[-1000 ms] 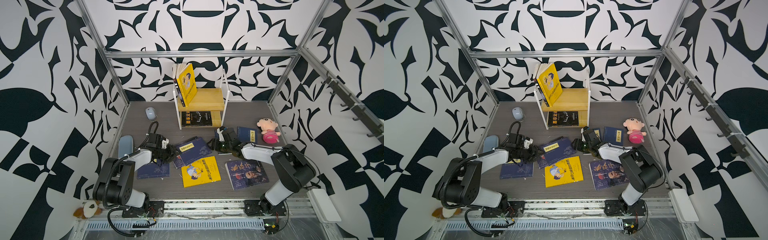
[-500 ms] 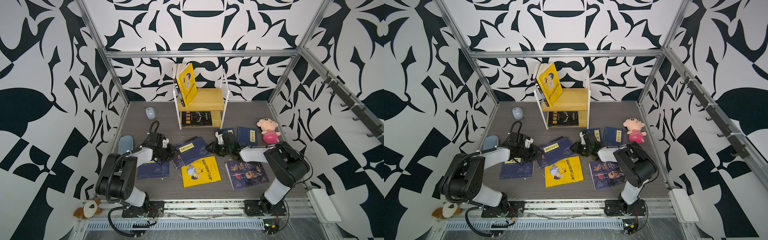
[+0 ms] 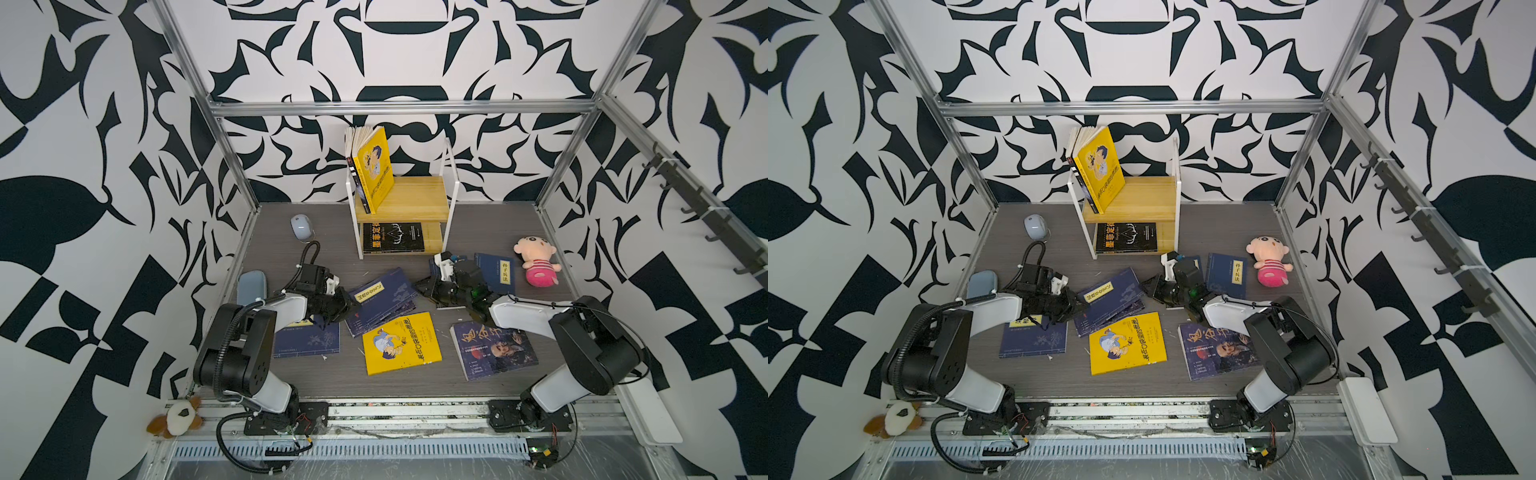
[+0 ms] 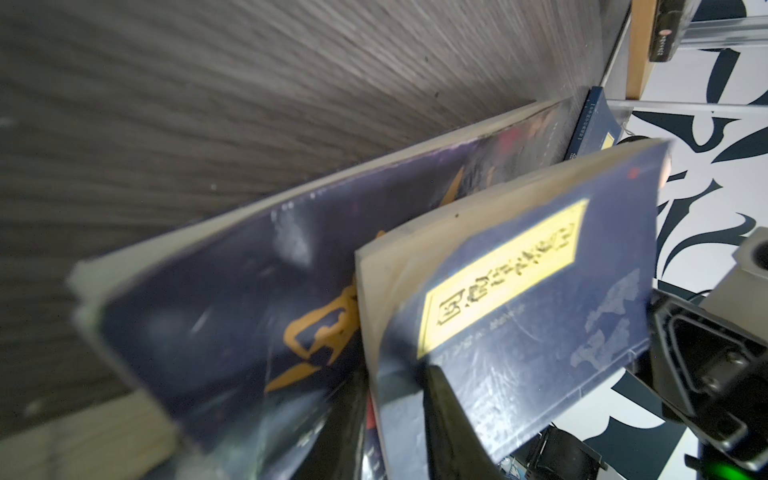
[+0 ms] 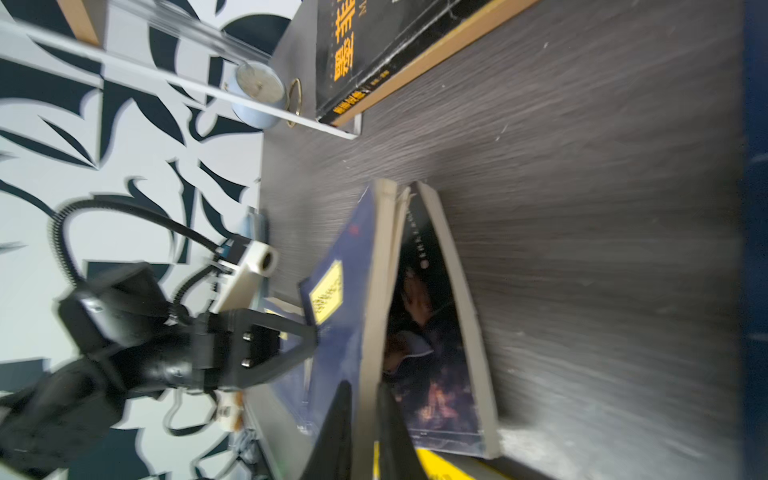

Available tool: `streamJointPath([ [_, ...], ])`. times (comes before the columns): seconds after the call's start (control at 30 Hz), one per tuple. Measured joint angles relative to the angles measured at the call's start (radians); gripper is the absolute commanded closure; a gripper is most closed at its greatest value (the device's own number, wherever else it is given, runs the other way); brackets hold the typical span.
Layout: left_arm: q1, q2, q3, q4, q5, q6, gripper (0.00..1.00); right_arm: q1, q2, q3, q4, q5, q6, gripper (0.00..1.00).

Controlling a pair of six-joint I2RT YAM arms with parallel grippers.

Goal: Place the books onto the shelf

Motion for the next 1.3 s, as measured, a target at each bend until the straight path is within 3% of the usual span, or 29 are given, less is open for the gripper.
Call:
streamJointPath([
  [0.1, -0.001, 0.000, 0.000, 0.000, 0.000, 0.000, 0.71, 0.003, 0.003, -0.007, 0.024, -0.007, 0.026, 0.69],
  [0.37, -0.001, 0.000, 0.000, 0.001, -0.001, 0.000, 0.71, 0.011, 0.012, -0.014, 0.068, -0.004, 0.057, 0.69],
  [0.57, -0.002, 0.000, 0.000, 0.002, -0.001, 0.000, 0.72, 0.024, 0.050, -0.014, 0.092, -0.003, 0.082, 0.54],
  [0.67, -0.004, 0.000, 0.000, 0.003, -0.002, 0.000, 0.72, 0.037, 0.069, -0.014, 0.092, -0.003, 0.095, 0.52],
  [0.73, -0.004, 0.000, 0.000, 0.004, -0.003, 0.000, 0.72, 0.040, 0.071, -0.014, 0.091, -0.003, 0.101, 0.60],
  [0.83, -0.005, 0.000, 0.000, 0.004, -0.003, 0.000, 0.72, 0.040, 0.071, -0.014, 0.100, -0.002, 0.115, 0.93],
  [0.87, -0.005, 0.000, 0.000, 0.004, -0.003, 0.000, 0.72, 0.040, 0.071, -0.014, 0.103, -0.002, 0.122, 1.00],
  [0.93, -0.005, -0.001, 0.000, 0.004, -0.005, 0.000, 0.70, 0.040, 0.071, -0.016, 0.113, -0.001, 0.138, 1.00],
  [1.13, 0.000, -0.052, 0.002, -0.011, -0.005, 0.001, 0.43, 0.040, 0.069, -0.061, 0.178, 0.015, 0.184, 1.00],
  [1.2, 0.012, -0.087, 0.005, -0.019, 0.003, -0.007, 0.26, 0.040, 0.069, -0.077, 0.217, 0.029, 0.222, 1.00],
  [1.3, 0.047, -0.137, 0.014, -0.008, 0.027, -0.035, 0.10, 0.040, 0.069, -0.080, 0.282, 0.052, 0.285, 1.00],
])
